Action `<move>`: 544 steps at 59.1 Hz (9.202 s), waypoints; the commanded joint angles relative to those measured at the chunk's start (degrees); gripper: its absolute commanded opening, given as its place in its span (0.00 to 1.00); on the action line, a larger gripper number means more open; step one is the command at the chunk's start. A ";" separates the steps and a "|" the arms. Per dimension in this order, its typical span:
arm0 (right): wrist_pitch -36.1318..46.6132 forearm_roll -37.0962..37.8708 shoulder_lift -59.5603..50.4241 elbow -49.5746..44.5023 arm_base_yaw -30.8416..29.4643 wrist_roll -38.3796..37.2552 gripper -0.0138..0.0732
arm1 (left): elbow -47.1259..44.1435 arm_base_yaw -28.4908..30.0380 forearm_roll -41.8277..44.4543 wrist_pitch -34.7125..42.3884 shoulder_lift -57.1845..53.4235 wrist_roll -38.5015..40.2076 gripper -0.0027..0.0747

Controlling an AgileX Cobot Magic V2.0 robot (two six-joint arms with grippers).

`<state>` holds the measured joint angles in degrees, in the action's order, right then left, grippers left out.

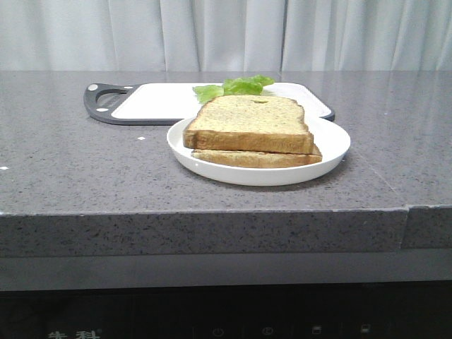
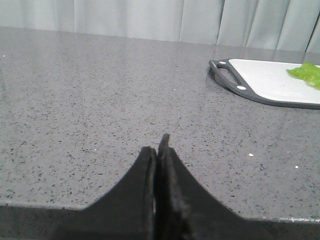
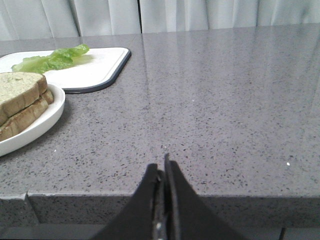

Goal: Left arm grabs bread, right arm adds lettuce

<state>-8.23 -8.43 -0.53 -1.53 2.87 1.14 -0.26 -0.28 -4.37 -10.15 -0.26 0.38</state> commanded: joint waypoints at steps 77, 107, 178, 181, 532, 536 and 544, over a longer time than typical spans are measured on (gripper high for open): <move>5.34 0.52 -1.23 1.92 -0.25 0.09 0.09 | 0.47 0.04 -0.38 8.31 -1.03 0.49 0.01; -9.70 0.74 21.53 34.53 -0.25 0.09 0.09 | 28.61 0.04 3.92 -4.08 24.44 0.49 0.01; -9.51 0.74 25.40 36.51 -0.25 0.09 0.66 | 56.58 -19.87 -17.14 -24.90 60.03 -5.30 0.64; -9.51 0.74 25.40 36.51 -0.25 0.09 0.66 | 58.63 -22.58 -17.14 -24.90 63.63 -5.30 0.64; -5.94 -10.38 81.42 58.84 21.92 16.68 0.09 | 40.62 -27.46 -5.50 -0.96 39.86 -4.72 0.01; -6.79 -10.94 82.18 58.84 21.92 16.68 0.10 | 40.62 -27.46 -5.50 -0.96 39.86 -4.72 0.01; -8.14 -11.25 82.97 58.84 22.00 16.73 0.18 | 40.62 -27.46 -5.50 -0.96 39.86 -4.72 0.01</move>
<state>-18.70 -18.71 83.99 55.85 24.83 17.75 38.76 -27.94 -9.19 -15.76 39.76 -4.74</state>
